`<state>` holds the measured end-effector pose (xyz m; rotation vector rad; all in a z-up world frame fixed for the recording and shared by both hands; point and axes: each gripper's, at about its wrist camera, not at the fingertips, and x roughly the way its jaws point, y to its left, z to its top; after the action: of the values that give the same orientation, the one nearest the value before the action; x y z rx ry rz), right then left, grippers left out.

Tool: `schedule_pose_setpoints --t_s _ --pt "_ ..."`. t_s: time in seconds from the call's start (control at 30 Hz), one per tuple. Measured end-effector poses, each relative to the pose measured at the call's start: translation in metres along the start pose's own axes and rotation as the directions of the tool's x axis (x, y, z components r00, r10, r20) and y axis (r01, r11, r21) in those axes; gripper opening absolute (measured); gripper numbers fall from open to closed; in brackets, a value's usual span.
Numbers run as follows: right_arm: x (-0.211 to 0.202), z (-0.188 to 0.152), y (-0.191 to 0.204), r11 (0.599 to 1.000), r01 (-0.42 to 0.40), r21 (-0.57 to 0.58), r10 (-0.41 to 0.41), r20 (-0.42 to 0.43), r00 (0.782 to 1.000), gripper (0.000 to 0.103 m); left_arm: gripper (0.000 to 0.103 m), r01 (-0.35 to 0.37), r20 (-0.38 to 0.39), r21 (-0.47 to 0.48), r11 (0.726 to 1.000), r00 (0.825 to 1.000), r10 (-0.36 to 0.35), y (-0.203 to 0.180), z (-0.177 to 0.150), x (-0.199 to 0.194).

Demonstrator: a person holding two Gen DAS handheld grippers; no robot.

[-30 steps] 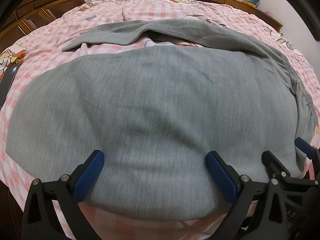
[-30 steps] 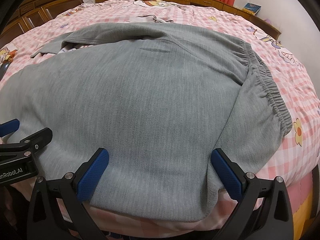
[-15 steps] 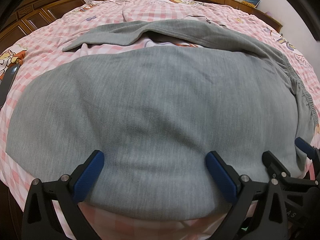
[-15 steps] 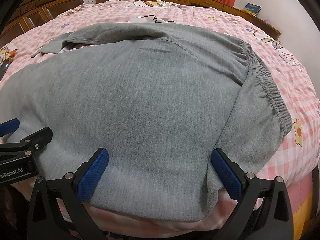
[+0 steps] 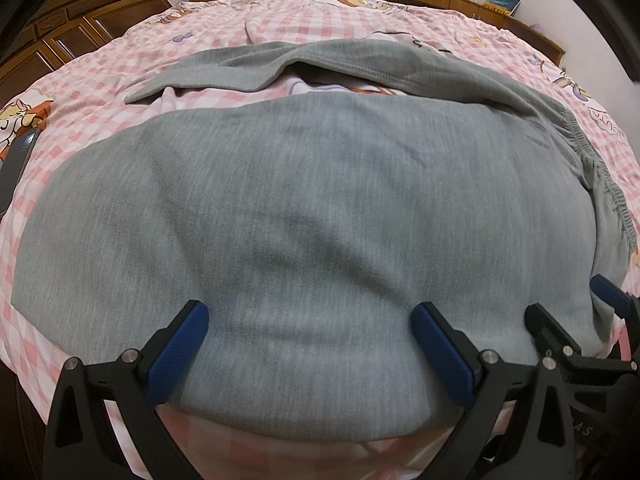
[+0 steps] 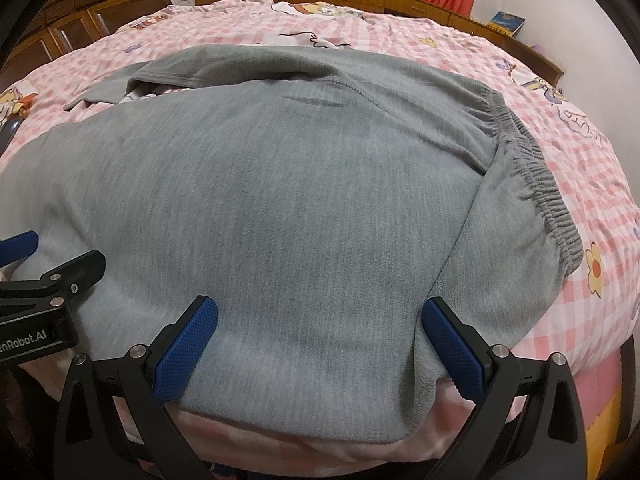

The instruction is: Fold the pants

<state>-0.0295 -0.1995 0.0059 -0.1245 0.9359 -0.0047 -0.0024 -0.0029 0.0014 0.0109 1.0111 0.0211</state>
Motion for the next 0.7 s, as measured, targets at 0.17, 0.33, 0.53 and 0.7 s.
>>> schedule_pose_setpoints --t_s 0.17,0.33,0.53,0.7 --pt "0.0002 -0.0004 0.0 1.0 0.001 -0.001 -0.001 0.006 1.0 0.103 0.103 -0.008 0.015 0.006 1.0 1.0 0.008 -0.0022 -0.0024 0.0012" --pt "-0.0001 -0.0006 0.0003 1.0 0.002 -0.004 -0.002 0.009 1.0 0.103 0.103 -0.007 0.036 0.012 1.0 0.999 0.006 -0.0018 -0.0045 0.0014" --pt "-0.0001 -0.0011 0.0003 1.0 0.001 -0.004 -0.001 0.007 1.0 0.103 0.103 -0.007 0.038 0.011 1.0 0.999 0.006 -0.0024 -0.0055 0.0014" --pt "-0.0005 -0.0016 0.0013 1.0 0.002 -0.002 -0.002 0.007 1.0 0.103 0.103 0.002 0.052 0.019 1.0 0.999 -0.003 -0.0022 -0.0073 0.0002"
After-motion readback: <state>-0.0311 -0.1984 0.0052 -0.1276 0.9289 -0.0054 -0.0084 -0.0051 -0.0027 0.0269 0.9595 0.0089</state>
